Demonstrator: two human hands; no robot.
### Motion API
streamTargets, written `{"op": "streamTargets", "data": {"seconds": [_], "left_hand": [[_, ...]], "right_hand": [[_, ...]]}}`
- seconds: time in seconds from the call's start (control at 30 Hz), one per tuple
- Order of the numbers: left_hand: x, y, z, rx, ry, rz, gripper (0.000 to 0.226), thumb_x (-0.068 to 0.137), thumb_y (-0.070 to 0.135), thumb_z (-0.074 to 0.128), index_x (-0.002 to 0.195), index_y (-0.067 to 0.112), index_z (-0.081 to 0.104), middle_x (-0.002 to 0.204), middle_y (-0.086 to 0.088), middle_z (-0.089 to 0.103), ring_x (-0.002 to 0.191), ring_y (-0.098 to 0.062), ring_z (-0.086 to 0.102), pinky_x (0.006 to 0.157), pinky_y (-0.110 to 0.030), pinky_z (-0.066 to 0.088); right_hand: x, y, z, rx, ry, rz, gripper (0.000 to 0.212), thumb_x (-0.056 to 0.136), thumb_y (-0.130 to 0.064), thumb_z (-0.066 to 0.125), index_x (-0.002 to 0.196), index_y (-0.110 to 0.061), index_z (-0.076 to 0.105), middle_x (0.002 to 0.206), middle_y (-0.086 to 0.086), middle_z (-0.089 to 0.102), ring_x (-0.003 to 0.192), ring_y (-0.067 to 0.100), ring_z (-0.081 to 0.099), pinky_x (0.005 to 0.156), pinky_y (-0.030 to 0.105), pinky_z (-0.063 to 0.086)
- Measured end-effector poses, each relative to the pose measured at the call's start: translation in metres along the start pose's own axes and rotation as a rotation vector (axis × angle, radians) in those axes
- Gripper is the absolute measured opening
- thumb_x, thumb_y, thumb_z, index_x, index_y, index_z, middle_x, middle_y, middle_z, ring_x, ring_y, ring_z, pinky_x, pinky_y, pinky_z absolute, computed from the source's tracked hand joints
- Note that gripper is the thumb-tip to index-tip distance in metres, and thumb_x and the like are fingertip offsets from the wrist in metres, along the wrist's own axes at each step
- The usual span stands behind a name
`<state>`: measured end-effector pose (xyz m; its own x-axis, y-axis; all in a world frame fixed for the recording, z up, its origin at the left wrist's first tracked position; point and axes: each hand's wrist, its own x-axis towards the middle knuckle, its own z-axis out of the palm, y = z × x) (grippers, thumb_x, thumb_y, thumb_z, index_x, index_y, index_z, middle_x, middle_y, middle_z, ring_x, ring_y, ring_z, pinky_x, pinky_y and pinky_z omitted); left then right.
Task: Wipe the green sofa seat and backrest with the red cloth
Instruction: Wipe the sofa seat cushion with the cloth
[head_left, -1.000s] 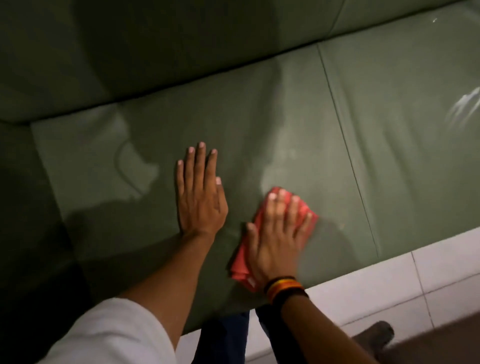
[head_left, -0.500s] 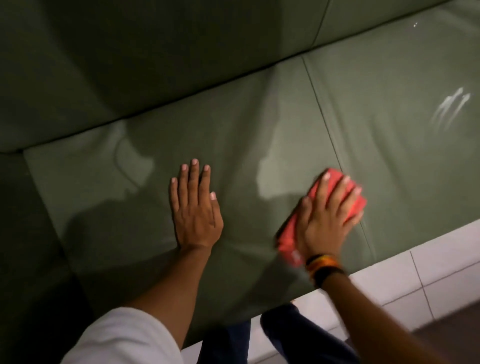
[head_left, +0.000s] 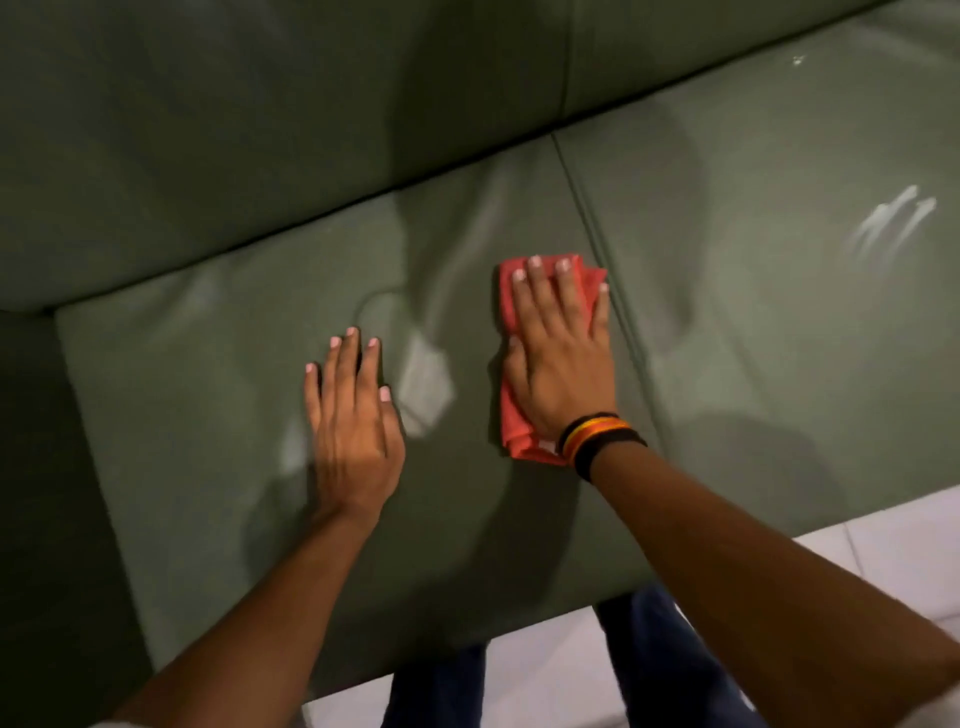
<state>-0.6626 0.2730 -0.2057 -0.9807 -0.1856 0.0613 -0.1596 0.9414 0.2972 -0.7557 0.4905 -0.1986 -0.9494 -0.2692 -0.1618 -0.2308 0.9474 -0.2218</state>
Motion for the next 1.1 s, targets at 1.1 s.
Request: {"op": "streamTargets", "data": {"seconds": [1.1], "left_hand": [[0.117,0.345,0.149,0.026,-0.057,0.194,0.061,0.101,0.019,0.037,0.16,0.003,0.037,0.171,-0.013,0.034,0.161,-0.029,0.028,0.134,-0.049,0.017]], "right_hand": [[0.116,0.337,-0.095,0.03,0.125,0.248,0.078,0.085,-0.036,0.044,0.159,-0.022,0.023,0.169,0.001,0.022,0.159,0.029,0.013,0.126,0.062,0.009]]}}
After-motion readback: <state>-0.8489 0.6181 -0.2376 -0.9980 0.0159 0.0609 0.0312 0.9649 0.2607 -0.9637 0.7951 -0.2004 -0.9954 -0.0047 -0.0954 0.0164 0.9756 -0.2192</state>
